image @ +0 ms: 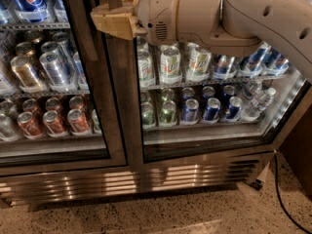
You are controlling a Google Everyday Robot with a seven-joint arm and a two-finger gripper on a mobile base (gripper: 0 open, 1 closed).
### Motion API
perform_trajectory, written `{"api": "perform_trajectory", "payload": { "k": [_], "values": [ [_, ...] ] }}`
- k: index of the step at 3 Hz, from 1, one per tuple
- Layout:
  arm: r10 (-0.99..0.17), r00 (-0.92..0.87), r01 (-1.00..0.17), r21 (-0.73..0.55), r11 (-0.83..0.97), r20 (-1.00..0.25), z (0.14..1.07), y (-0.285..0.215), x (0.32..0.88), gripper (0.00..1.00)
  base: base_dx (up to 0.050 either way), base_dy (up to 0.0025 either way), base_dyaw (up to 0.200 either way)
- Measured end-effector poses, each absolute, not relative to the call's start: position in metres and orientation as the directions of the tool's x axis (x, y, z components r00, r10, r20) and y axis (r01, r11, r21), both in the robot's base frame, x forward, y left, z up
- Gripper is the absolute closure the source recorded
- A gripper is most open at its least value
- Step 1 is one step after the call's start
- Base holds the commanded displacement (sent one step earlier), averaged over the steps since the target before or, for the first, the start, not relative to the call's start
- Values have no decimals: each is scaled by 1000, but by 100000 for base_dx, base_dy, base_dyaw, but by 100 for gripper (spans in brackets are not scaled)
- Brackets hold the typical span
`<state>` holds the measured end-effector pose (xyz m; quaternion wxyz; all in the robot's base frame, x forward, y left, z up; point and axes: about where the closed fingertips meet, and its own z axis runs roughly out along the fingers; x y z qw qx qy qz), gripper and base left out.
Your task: Open right fridge door
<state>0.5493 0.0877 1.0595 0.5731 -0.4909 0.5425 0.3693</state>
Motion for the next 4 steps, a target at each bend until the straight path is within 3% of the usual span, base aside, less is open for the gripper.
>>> {"api": "perform_trajectory", "payload": {
  "k": [3,4],
  "values": [
    [-161,112,-941,-157,300,-981,1059,63,537,12,0,0,0],
    [-163,110,-939,-156,305,-980,1059,63,532,9,0,0,0]
  ]
}}
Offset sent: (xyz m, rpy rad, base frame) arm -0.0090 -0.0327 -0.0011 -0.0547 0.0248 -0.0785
